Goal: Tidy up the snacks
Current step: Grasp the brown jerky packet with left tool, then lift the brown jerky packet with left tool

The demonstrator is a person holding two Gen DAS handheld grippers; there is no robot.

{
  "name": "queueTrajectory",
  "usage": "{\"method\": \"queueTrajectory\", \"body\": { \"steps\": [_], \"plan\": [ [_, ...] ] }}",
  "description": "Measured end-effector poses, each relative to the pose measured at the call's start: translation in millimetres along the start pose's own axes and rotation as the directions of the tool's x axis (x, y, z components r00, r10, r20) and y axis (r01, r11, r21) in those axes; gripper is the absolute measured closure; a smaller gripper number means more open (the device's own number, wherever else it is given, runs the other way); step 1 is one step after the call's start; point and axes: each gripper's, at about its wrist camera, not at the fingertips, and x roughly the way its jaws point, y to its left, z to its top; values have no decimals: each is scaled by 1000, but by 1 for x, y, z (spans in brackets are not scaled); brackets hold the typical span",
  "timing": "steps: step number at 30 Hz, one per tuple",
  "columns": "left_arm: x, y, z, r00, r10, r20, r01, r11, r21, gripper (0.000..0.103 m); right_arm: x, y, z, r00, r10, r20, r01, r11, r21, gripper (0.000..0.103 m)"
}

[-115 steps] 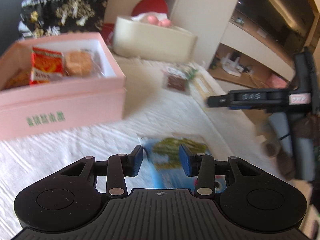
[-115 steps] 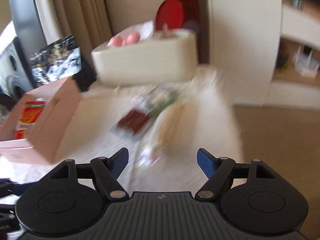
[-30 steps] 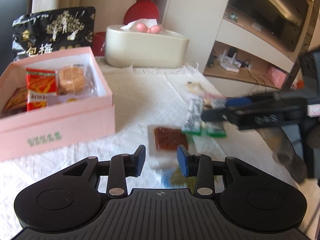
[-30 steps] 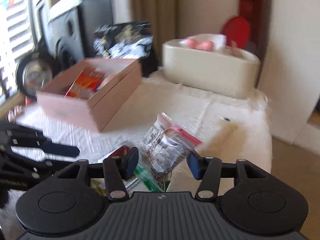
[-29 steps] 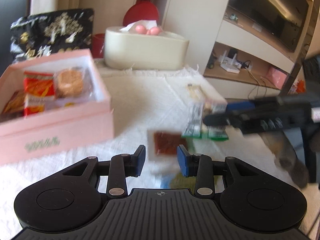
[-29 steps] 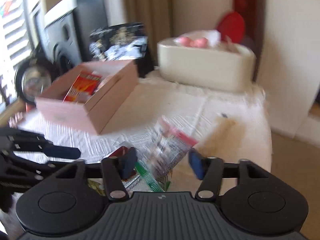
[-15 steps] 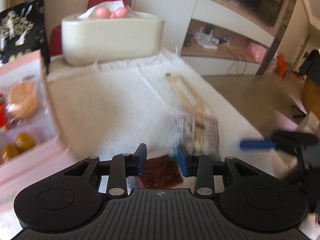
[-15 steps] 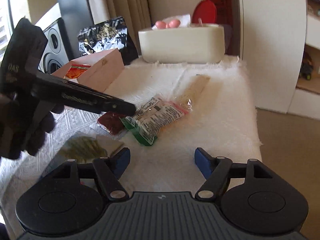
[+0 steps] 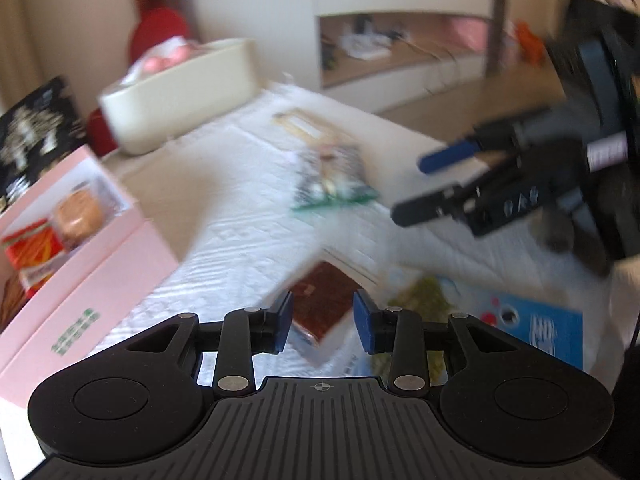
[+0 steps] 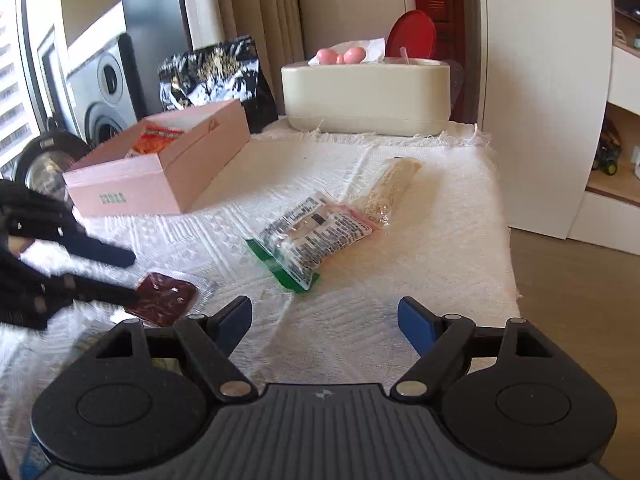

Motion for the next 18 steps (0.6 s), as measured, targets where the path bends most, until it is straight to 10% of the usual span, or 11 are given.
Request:
{"method": "queueTrajectory", "body": {
  "steps": [4,10,18],
  "plan": [
    [12,-6,2,998,58,-4,-57,997,58,61,-18,11,-3,994,103,-31,-103,995,-1,22],
    [25,13,13,996,85,3,-84,986,-141,57,-39,61,-9,969,239,-59,-243,967,-73,22],
    [17,38,17,995,64,79,-42,967,-250,60,-36,86,-30,989,135,-68,-149,946,-288,22]
  ]
}}
